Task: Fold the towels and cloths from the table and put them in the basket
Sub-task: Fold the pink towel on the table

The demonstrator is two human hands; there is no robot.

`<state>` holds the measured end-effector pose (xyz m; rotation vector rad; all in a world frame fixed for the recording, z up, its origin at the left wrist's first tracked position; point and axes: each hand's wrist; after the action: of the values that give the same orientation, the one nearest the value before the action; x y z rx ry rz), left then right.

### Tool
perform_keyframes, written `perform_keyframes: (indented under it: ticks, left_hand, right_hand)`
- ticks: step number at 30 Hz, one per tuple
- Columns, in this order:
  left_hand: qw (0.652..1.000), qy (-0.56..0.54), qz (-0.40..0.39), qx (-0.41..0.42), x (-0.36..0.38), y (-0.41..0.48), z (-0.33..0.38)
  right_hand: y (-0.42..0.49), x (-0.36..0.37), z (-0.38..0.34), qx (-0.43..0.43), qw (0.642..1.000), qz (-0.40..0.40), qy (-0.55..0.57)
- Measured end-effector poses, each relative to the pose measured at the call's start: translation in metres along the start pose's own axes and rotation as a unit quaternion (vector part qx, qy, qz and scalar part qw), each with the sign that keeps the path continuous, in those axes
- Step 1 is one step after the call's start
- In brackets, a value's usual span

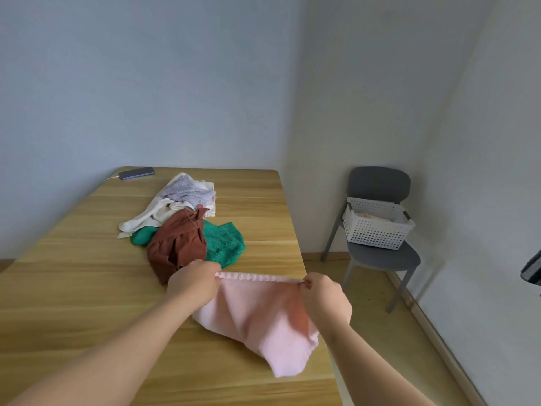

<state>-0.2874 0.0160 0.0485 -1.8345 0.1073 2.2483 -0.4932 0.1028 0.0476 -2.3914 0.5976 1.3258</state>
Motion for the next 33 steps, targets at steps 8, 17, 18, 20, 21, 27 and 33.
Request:
perform_keyframes:
  ticks: [8, 17, 18, 20, 21, 27, 33]
  left_hand:
    - [0.763, -0.604, -0.073, -0.218, -0.019, 0.011, 0.022]
    - [0.799, -0.567, 0.193, 0.052, -0.073, 0.039, 0.02]
    - [0.807, -0.55, 0.203, 0.071, -0.076, 0.034, 0.02]
    - [0.838, -0.499, 0.2, 0.094, -0.075, 0.021, 0.02]
    - [0.862, -0.457, 0.199, 0.091, -0.07, 0.016, 0.019]
    - [0.972, -0.158, 0.173, 0.008, 0.009, -0.014, -0.014]
    - [0.995, -0.058, -0.04, 0.076, 0.083, -0.051, -0.037]
  right_hand:
    - [0.015, 0.01, -0.028, 0.097, 0.928, -0.039, 0.357]
    - [0.029, -0.052, -0.056, -0.131, 0.879, 0.087, 0.45]
    - [0.027, -0.054, -0.055, -0.14, 0.877, 0.089, 0.451]
    - [0.024, -0.052, -0.047, -0.144, 0.886, 0.097, 0.43]
    - [0.022, -0.048, -0.042, -0.142, 0.896, 0.103, 0.409]
    - [-0.002, 0.003, 0.017, -0.04, 0.989, 0.027, 0.139]
    - [-0.042, 0.044, 0.063, -0.017, 0.994, -0.106, -0.026]
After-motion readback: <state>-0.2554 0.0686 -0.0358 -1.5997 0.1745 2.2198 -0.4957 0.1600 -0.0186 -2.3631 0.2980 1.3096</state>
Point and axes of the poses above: each hand's wrist, its own y-axis towards the middle knuckle, its own x-axis out of the palm, z = x × y
